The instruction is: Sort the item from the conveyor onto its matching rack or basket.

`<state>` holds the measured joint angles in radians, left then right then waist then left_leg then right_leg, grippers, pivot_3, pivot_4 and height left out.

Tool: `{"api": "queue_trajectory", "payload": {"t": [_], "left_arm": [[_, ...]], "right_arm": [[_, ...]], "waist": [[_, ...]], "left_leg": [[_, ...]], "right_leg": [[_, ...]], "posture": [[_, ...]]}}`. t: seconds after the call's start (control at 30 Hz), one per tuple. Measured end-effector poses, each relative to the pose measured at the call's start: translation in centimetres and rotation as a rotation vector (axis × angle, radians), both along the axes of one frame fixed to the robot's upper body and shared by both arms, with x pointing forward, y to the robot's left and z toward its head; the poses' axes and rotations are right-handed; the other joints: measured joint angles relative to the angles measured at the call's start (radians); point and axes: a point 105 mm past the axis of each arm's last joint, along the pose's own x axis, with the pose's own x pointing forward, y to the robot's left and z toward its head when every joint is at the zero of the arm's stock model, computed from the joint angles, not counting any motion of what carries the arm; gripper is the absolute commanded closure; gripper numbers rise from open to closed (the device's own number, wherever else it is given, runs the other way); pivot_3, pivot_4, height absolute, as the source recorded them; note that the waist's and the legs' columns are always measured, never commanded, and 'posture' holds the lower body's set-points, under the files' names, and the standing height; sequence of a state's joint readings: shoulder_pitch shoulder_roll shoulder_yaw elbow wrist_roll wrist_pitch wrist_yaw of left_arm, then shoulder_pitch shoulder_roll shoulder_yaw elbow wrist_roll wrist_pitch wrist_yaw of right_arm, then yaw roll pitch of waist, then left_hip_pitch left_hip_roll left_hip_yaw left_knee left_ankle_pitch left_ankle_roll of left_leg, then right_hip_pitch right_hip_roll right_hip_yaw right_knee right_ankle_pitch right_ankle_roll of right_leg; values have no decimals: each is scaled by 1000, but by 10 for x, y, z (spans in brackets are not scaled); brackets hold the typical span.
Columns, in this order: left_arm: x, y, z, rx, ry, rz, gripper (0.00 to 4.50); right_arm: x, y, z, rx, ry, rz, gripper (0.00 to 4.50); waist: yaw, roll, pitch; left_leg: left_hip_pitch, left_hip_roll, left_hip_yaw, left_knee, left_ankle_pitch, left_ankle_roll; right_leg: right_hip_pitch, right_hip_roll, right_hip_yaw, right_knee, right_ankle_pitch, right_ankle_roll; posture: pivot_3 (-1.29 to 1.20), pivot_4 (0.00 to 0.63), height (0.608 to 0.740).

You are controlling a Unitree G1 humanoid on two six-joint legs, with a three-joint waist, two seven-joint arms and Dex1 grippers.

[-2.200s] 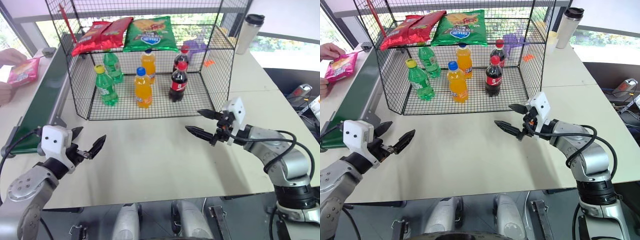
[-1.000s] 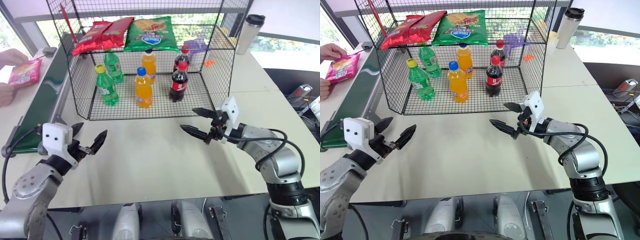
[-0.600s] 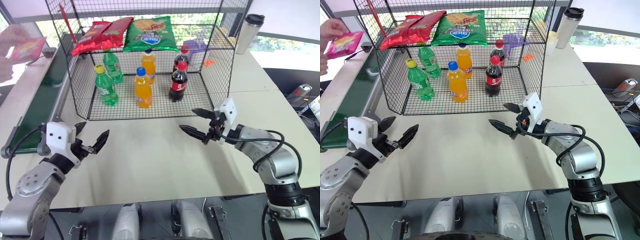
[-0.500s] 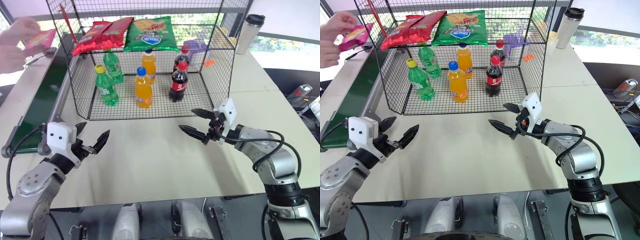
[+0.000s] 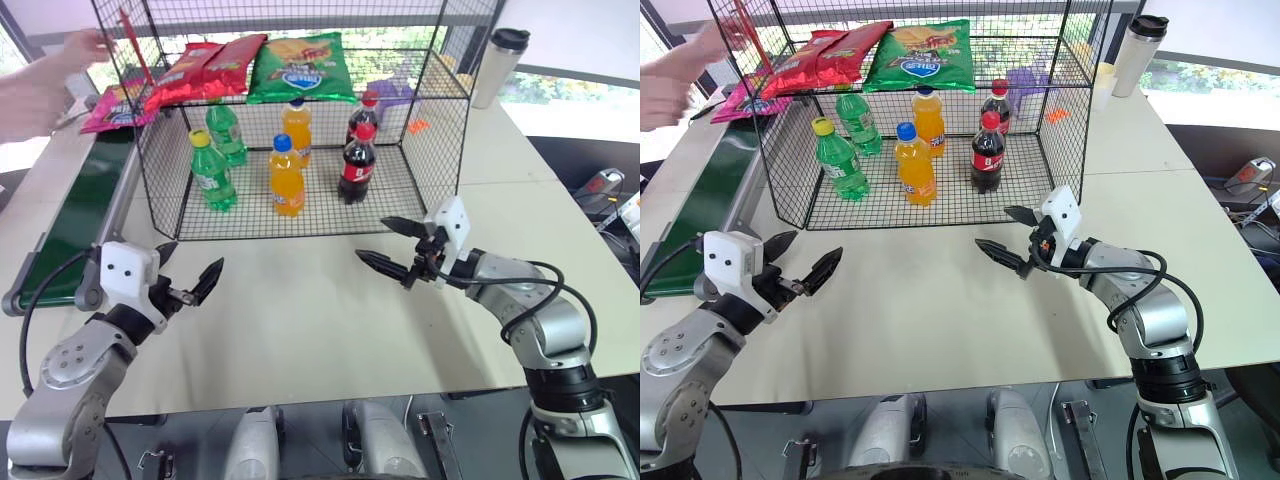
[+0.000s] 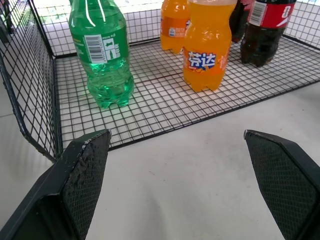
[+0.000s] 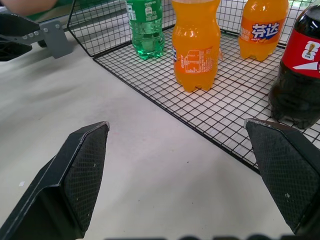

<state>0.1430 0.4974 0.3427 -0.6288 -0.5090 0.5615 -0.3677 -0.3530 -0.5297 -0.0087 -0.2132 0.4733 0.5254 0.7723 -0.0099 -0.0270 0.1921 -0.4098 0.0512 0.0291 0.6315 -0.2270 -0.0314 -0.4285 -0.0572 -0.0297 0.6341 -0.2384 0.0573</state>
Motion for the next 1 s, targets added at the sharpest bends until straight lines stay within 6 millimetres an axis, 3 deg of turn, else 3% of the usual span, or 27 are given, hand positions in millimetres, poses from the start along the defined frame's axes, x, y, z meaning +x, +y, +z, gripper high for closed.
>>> {"api": "queue_trajectory", "payload": {"t": [0.17, 0.27, 0.37, 0.43, 0.53, 0.73, 1.0], "left_arm": [[0, 3, -1, 34, 1, 21, 60], [-3, 12, 8, 146, -19, 48, 60], [-8, 45, 49, 465, -138, 159, 60], [-18, 70, 74, 907, -178, 197, 60], [-25, 99, 90, 1279, -184, 222, 60], [-24, 132, 66, 1516, -73, 174, 60], [-8, 139, 40, 1599, -25, 148, 60]], "right_arm": [[4, 0, 3, 6, -1, 9, 0], [7, 5, 15, 66, 23, 47, 0], [4, 17, 48, 203, 50, 152, 0], [-2, 24, 72, 258, 37, 235, 0], [-8, 40, 81, 213, 18, 333, 0], [-7, 55, 61, 74, 13, 395, 0], [-6, 56, 59, 53, -1, 396, 0]], "waist": [[0, 0, 0], [-3, 0, 0], [-5, -1, 1], [-7, 2, 0], [-1, 8, -1], [-1, 8, -1], [-3, 8, -1]], "left_leg": [[0, 0, 0, 0, 0, 0], [0, 0, 0, 0, 0, 0], [1, 2, 0, -1, 0, 0], [1, 3, 1, -4, 0, 0], [1, 2, 3, -5, 0, 0], [-2, 1, 7, -5, 0, 0], [-3, 1, 8, -5, 0, 0]], "right_leg": [[0, 0, 0, 0, 0, 0], [0, 1, 0, 1, 0, 0], [-1, 2, 0, 2, 1, -1], [-2, 3, 0, -1, 1, -3], [-3, 0, 0, -2, 1, -3], [-6, -5, -1, -3, 1, -2], [-7, -5, 0, -2, 2, -2]], "posture": [[0, 150, 740], [0, 150, 740], [0, 150, 740], [0, 150, 740], [0, 150, 740], [0, 150, 740], [0, 150, 740]]}}
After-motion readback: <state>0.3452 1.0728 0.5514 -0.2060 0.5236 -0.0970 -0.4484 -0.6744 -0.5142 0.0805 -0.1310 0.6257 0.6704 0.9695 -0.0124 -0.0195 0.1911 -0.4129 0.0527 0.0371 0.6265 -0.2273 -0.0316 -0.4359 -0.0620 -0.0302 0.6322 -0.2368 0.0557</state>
